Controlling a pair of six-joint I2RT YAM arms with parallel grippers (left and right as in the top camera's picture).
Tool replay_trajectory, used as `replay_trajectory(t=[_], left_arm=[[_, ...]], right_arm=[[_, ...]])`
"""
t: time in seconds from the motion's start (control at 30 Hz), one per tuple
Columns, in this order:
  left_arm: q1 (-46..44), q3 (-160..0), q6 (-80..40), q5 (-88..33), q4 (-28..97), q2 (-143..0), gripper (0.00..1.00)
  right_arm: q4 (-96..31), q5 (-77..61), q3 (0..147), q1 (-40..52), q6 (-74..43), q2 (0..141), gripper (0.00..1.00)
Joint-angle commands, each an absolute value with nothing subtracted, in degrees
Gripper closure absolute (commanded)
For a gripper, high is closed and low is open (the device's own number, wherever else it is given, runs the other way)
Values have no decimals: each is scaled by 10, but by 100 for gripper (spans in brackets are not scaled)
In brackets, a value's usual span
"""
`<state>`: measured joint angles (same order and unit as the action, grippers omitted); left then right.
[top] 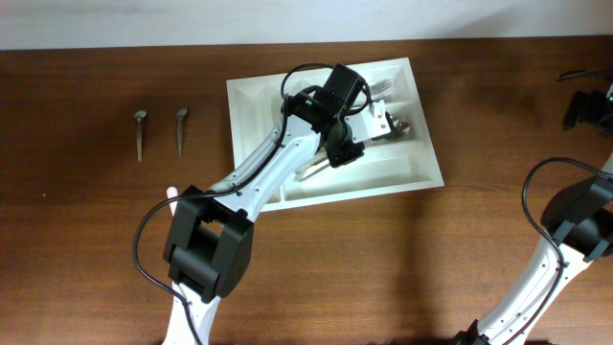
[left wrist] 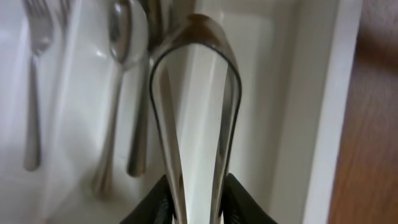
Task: Pack container
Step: 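Lower the tongs into the compartment and open the left gripper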
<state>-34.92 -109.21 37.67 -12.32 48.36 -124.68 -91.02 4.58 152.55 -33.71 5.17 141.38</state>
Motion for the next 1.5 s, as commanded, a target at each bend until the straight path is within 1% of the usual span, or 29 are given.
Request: replay_trajectory(t=[0.0,0.3,0.33,0.37,0.7,0.83,1.1,1.13,1.17,1.23,1.27,1.3,1.4,1.43,1.47], left_arm=[[-355,-1100,371,-122,503,-1254,73],[-355,-1099,371,-122,511,-1260,72],[-355,-1099,371,-122,512,-1261,69],[-355,-1099,371,-122,512,-1263,68],[-355,-1099,371,-126,512,-1267,66],[-356,-1099,371,-127,512,-1267,53],[-359,-1100,371,-126,501,-1266,43],[-359,-1101,371,-126,494,-1266,40],[-359,-1108,371,-126,487,-1265,34],[-358,-1127,368,-122,484,-1265,31],[-357,-1142,363,-113,485,-1265,27],[-356,-1158,352,-96,485,-1265,21],[-347,-1206,308,-8,486,-1264,16],[-342,-1221,291,32,487,-1264,2],[-335,-1235,270,78,487,-1264,1]], right_arm=[[-910,43,1521,-338,58,1412,1],[-910,43,1521,-338,58,1412,1],[-910,43,1521,-338,58,1412,1],[-910,43,1521,-338,58,1412,1],[-910,43,1521,-338,58,1412,2],[-910,43,1521,-338,58,1412,1],[-910,43,1521,-338,58,1412,1],[-910,43,1521,-338,58,1412,1],[-910,43,1521,-338,58,1412,1],[-910,43,1521,-338,58,1412,1],[-910,43,1521,-338,58,1412,1],[-910,43,1521,-338,58,1412,1],[-910,43,1521,-338,58,1412,1],[-910,43,1521,-338,58,1412,1],[-910,43,1521,-338,58,1412,1]])
